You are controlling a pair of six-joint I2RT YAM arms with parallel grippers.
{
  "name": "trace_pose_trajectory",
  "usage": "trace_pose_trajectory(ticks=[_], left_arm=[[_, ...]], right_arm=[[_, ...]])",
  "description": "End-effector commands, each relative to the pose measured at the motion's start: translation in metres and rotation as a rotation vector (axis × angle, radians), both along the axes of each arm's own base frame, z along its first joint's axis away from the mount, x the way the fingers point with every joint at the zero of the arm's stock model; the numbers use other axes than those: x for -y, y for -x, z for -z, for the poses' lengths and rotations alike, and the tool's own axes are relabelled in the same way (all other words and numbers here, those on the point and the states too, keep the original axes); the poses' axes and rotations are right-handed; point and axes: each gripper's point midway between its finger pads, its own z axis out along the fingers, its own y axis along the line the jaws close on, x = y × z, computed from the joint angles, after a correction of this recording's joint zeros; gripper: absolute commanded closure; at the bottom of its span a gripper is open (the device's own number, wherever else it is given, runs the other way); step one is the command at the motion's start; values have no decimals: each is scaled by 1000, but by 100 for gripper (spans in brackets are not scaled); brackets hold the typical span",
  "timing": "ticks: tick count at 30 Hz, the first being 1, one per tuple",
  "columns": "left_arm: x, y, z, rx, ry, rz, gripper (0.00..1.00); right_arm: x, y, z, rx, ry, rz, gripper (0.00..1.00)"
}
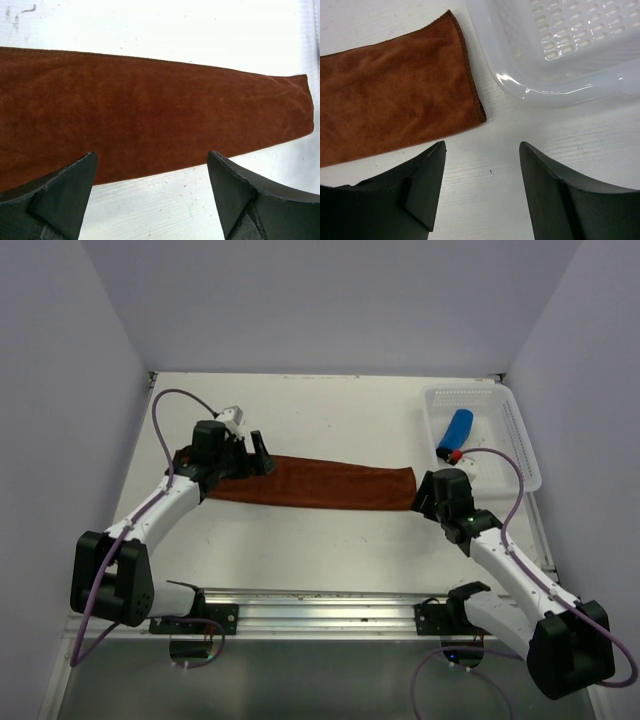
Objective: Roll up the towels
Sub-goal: Fold the towel
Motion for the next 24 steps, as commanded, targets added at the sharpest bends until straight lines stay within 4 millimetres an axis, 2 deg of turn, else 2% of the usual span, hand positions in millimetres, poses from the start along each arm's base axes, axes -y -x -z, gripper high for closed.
trace_pose_trajectory(ticks=[1, 5, 9, 15, 16, 22, 24], left_arm=[[16, 0, -13, 51, 24, 57, 6], [16, 0, -17, 65, 19, 56, 6], [15, 1, -22, 80, 13, 52, 6], [18, 2, -24, 83, 14, 61, 6], [18, 3, -24, 85, 15, 63, 5], [21, 4, -26, 90, 13, 70, 5], [22, 4, -26, 91, 16, 76, 5]], right_arm=[[2, -1, 4, -15, -5, 60, 36], [-8, -1, 20, -26, -13, 58, 38], [-16, -6, 26, -41, 12, 56, 41], [-13, -19, 28, -25, 43, 119, 48], [-13, -20, 34, -39, 52, 121, 49], [-20, -35, 41, -54, 47, 139, 52], [-24, -41, 37, -22, 20, 137, 53]])
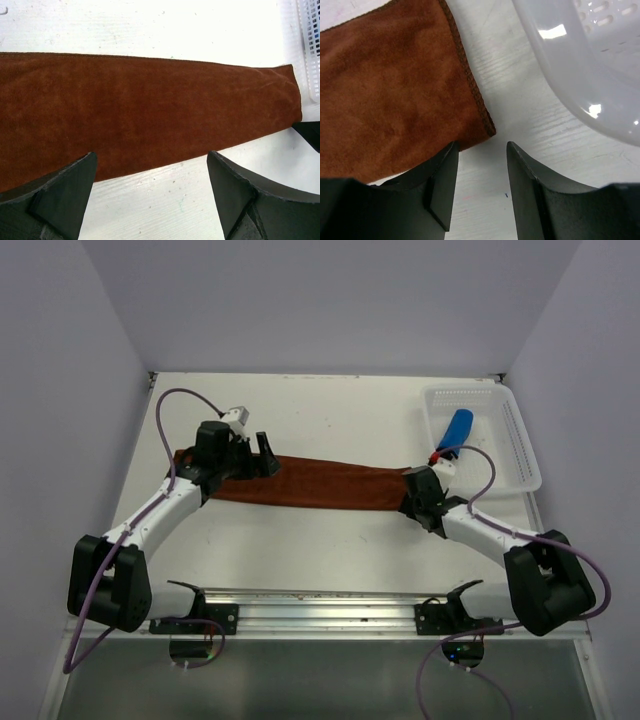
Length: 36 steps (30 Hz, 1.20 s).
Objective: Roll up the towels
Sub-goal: Fold the towel
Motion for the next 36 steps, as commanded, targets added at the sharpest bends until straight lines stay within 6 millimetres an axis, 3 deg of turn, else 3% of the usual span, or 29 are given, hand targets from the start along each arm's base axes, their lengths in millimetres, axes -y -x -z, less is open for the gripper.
trace_pose_trajectory(ticks=[1, 7, 24, 36], left_arm=[[5, -4, -17, 70, 8, 21, 5], [10, -2, -16, 65, 15, 40, 6], [14, 0, -16, 64, 20, 53, 6], [12, -1, -18, 72, 14, 47, 5]], right_arm=[[-8, -29, -24, 131, -46, 45, 53], [-9, -33, -33, 147, -45, 37, 54], [-6, -29, -3, 53, -2, 61, 60], [-11, -27, 2, 41, -22, 35, 78]])
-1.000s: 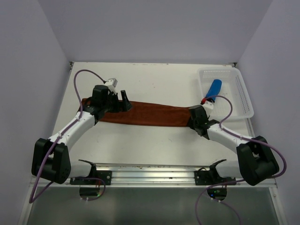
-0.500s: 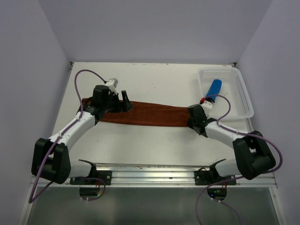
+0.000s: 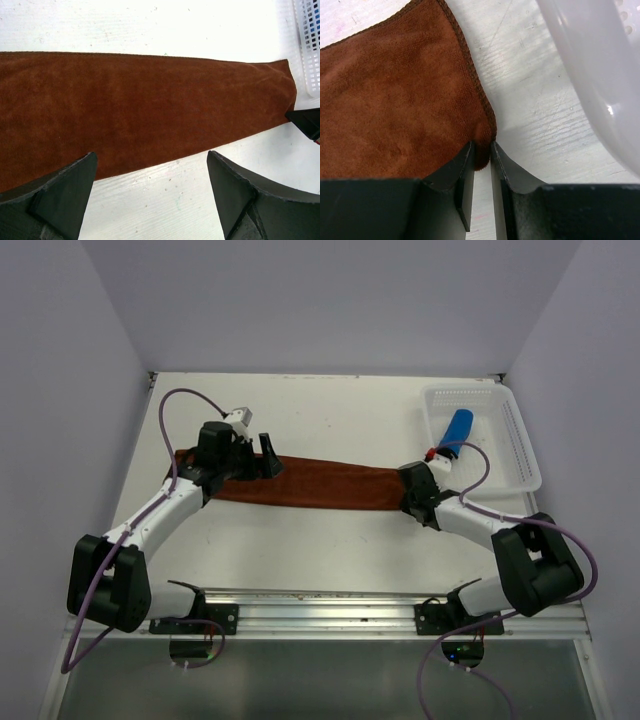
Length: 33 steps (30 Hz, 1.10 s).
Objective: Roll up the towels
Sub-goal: Fold the towel
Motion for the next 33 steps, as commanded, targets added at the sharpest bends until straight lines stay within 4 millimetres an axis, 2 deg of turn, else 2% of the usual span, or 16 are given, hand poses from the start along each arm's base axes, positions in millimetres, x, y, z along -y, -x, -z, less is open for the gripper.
trace_pose_trajectory(ticks=[1, 9, 17, 19, 23, 33], left_arm=[[4, -4, -19, 74, 11, 21, 5], [1, -5, -22, 86, 0, 9, 5], [0, -5, -22, 87, -5, 3, 5], [0, -5, -23, 91, -6, 2, 5], [-2, -5, -24, 94, -10, -2, 5], [-6, -6, -24, 100, -30, -19, 5]], right_arm=[[-5, -9, -7, 35, -18, 6, 78], [-6, -10, -10, 33, -13, -7, 84], [-8, -11, -21, 69, -31, -17, 100], [-9, -12, -25, 70, -31, -23, 100], [-11, -14, -38, 83, -40, -35, 100], [-8, -12, -92, 136, -10, -102, 100]])
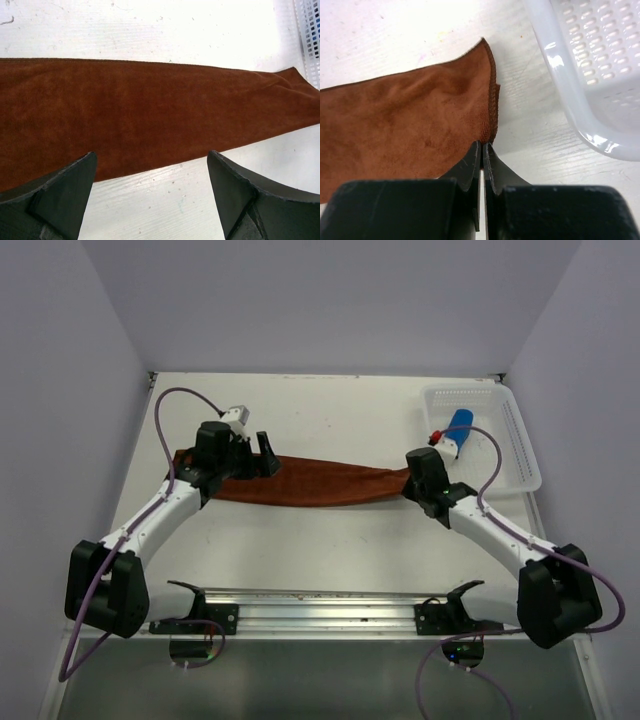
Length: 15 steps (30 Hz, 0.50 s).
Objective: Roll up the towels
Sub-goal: Fold the towel
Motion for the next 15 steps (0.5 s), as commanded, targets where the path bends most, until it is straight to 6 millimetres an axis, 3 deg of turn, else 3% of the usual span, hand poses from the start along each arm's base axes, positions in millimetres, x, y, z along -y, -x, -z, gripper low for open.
trace_pose_trajectory(ticks=[1, 7, 15], left_arm=[[-2, -4, -17, 72, -18, 4, 5], [-1, -6, -15, 68, -21, 5, 5], [-2, -5, -12, 63, -27, 1, 5]], right_arm=[[3, 2, -30, 33, 29, -35, 100], [14, 5, -57, 56, 64, -39, 100], [23, 3, -112, 133, 49, -50, 100]])
